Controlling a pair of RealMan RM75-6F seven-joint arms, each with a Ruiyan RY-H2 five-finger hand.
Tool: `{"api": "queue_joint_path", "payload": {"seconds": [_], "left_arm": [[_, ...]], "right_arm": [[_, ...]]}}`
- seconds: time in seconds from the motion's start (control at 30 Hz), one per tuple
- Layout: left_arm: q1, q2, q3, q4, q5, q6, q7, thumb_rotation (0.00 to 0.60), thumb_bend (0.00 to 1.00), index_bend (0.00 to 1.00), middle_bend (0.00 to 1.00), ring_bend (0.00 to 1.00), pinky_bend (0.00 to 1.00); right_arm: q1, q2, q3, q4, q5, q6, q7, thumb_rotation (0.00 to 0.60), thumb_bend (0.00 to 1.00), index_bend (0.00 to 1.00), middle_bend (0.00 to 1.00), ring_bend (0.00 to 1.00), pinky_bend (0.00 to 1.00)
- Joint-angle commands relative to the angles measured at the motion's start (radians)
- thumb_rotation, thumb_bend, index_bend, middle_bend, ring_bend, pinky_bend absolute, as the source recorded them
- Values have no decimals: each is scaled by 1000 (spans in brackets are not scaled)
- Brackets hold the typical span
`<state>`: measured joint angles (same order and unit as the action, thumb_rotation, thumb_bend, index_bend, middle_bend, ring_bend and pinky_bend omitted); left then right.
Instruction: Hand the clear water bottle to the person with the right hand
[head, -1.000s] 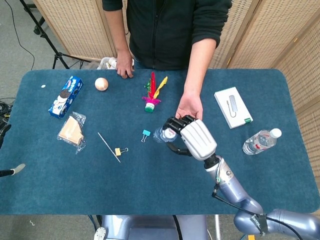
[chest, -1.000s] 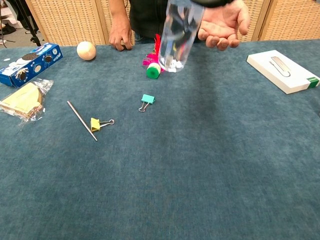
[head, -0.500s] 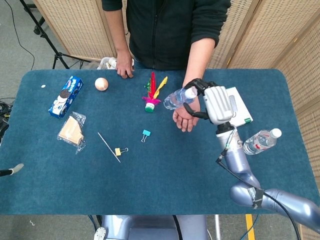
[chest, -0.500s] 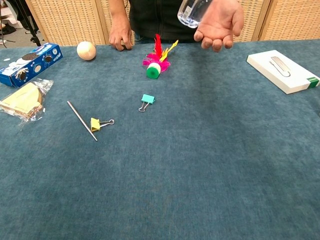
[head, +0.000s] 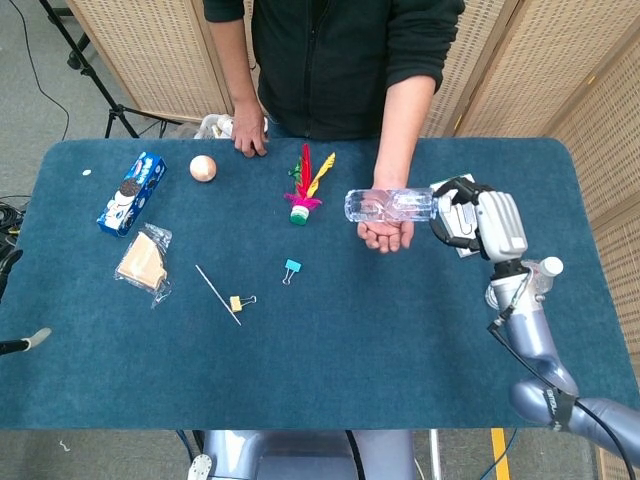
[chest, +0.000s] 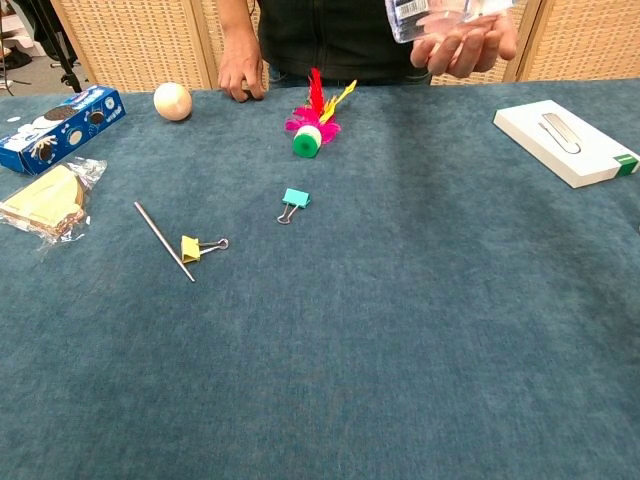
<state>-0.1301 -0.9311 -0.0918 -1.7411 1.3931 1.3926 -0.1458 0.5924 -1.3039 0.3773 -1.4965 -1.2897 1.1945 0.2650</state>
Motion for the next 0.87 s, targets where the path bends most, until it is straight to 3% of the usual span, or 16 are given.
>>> {"api": "queue_joint_path", "payload": {"seconds": [0.03,0.07,0.13,0.17,0.27,0.4,0.53,0.77,0.87], "left_arm": [[-2,-2,4,-6,10,0,11,600,0,0,0,0,0],[-1,-3,5,-8,12,3,15,600,0,0,0,0,0],[0,-4,7,-11,15,5,18,600,0,0,0,0,0],[1,-3,7,-12,17,6,17,600,0,0,0,0,0],[3,-1,7,-11,19,12,11,600,0,0,0,0,0],[5,2,9,-9,23,16,2,600,0,0,0,0,0],[11,3,14,-8,35,25,-4,600,0,0,0,0,0],[35,-3,22,-10,44,64,14,600,0,0,0,0,0],[47,-9,24,-11,48,87,24,600,0,0,0,0,0]], "right_arm": [[-52,48,-81,-3,-123,49,40,600,616,344,208,168,246],[-62,64,-93,-13,-145,61,44,600,528,251,112,80,172],[-68,80,-94,-29,-152,74,33,600,341,117,16,4,73],[-71,89,-90,-40,-152,84,24,600,222,72,0,0,35],[-89,128,-78,-102,-160,126,-11,600,21,46,0,0,0],[-128,181,-84,-191,-204,197,-60,600,0,46,0,0,0],[-204,222,-162,-247,-303,278,-128,600,0,46,0,0,0],[-335,166,-275,-160,-400,418,-271,600,0,46,0,0,0],[-378,125,-295,-114,-418,475,-322,600,0,46,0,0,0]]}}
